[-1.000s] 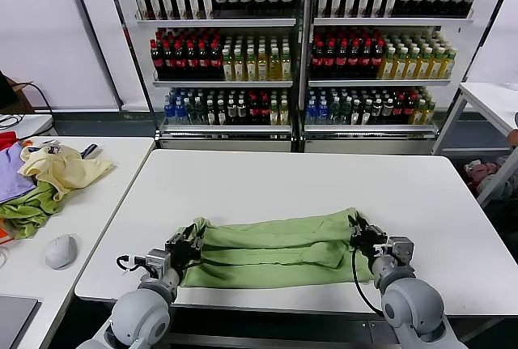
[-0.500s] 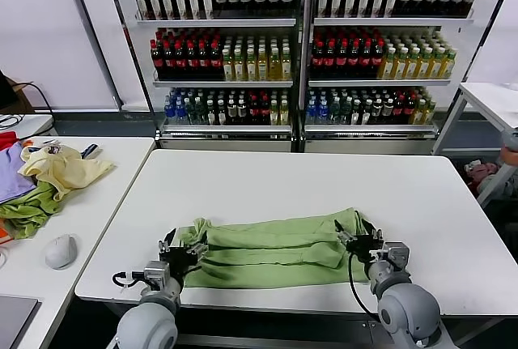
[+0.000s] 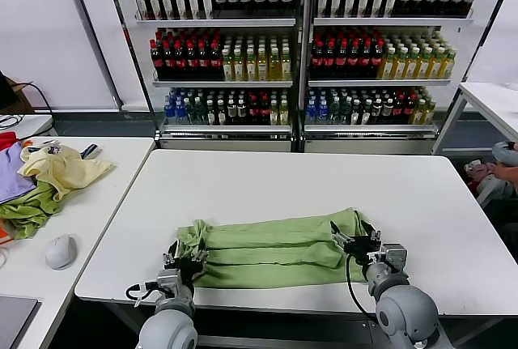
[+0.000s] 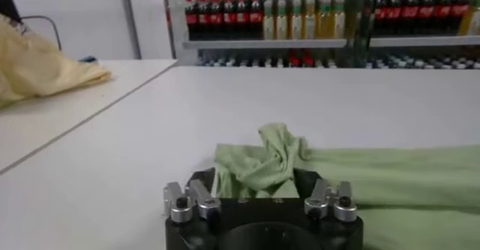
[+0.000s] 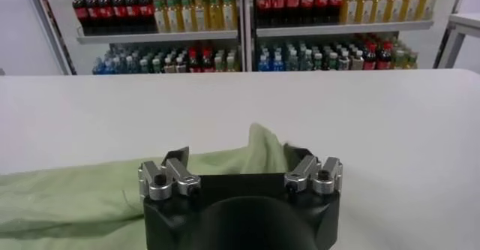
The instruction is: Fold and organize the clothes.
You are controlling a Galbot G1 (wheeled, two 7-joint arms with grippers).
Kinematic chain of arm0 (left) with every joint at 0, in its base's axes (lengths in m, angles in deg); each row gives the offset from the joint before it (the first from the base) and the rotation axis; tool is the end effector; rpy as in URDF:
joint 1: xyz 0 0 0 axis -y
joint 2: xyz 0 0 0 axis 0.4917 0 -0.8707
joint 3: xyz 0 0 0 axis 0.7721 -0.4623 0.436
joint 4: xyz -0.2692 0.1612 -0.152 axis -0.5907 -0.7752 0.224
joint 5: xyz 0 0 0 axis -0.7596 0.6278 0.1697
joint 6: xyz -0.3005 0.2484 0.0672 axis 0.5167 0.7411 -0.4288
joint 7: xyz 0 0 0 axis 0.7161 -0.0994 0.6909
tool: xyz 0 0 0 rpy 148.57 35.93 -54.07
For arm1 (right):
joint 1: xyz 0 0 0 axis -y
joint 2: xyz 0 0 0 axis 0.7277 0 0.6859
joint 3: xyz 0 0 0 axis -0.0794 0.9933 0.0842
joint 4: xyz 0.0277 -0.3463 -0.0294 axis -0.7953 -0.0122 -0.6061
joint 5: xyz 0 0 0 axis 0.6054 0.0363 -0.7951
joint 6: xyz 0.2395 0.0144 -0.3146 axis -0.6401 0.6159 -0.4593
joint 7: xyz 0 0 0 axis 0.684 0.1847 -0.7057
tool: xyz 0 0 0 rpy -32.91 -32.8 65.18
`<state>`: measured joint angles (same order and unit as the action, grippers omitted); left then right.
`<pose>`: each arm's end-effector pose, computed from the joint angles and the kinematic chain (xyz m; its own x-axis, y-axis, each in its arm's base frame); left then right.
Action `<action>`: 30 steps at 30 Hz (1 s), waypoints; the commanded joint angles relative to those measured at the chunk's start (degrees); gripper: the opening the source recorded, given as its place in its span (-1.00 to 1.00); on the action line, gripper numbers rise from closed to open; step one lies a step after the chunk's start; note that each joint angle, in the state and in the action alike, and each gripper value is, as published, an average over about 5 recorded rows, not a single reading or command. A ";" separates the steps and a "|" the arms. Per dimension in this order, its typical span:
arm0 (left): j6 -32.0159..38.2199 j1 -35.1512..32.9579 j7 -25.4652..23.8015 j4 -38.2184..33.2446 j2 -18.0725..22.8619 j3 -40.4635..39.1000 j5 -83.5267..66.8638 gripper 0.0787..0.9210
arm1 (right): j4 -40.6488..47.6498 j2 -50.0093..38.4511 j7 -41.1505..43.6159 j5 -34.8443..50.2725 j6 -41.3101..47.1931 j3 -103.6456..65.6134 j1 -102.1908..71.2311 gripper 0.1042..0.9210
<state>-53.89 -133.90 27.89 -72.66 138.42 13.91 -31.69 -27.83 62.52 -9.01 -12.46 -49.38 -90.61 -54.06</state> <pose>0.2905 -0.0417 -0.3177 -0.8976 -0.1292 0.4214 -0.1254 0.9914 0.0368 0.3197 -0.0362 -0.2559 -0.9262 -0.1178 0.3581 -0.1023 0.9928 0.0620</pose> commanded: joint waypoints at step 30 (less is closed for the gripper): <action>-1.16 4.02 -4.33 -9.41 -15.28 23.43 -27.67 -0.89 | -2.57 -0.44 0.21 1.02 -0.51 0.69 0.47 0.76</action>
<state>-54.33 -129.97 24.87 -72.65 128.52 29.22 -45.32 -30.17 62.08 -8.82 -11.40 -49.86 -90.04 -53.59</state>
